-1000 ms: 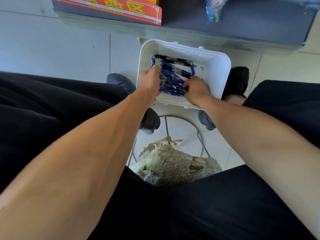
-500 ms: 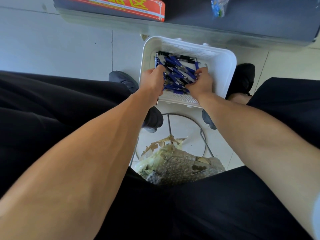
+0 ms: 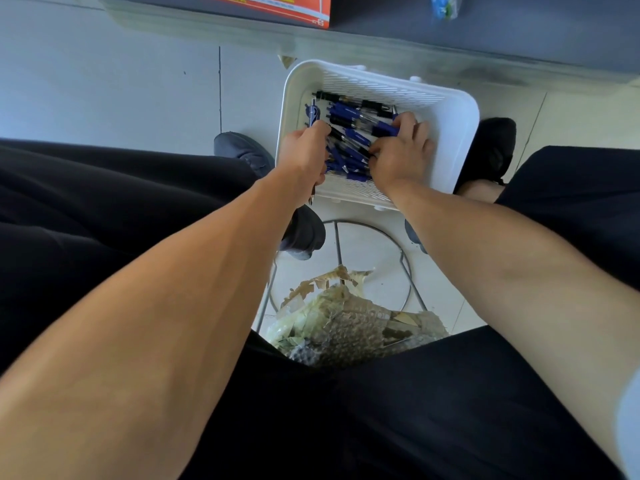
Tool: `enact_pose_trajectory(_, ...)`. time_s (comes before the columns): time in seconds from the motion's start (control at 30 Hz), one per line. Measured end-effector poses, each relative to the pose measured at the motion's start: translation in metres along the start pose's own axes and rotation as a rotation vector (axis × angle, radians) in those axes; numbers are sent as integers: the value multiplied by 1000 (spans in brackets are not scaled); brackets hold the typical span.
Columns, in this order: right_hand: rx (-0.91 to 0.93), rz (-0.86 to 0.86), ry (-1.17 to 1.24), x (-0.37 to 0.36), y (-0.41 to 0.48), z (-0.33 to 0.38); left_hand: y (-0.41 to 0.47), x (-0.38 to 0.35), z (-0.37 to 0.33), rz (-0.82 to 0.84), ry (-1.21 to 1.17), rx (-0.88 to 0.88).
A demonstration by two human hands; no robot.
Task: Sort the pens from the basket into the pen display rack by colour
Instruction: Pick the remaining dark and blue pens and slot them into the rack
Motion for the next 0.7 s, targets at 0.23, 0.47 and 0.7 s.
enact_pose_trajectory(0.23, -68, 171, -130, 4, 8, 7, 0, -1, -2, 16, -10, 26)
enact_pose_trajectory(0.47, -30, 207, -18, 15, 7, 6, 0, -1, -3, 24, -27, 34)
enact_pose_trajectory(0.7, -16, 546, 567, 69, 5, -1, -1, -8, -2, -24, 11, 23)
Point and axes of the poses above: each hand's wrist, its own y-axis towards the middle knuckle, its own x-axis out of the back of the hand, z = x × y, the point moved 5 cm from there along y, towards the middle knuckle, and after that the axes turned 8 degrees about -x, right-handed, at the moved point
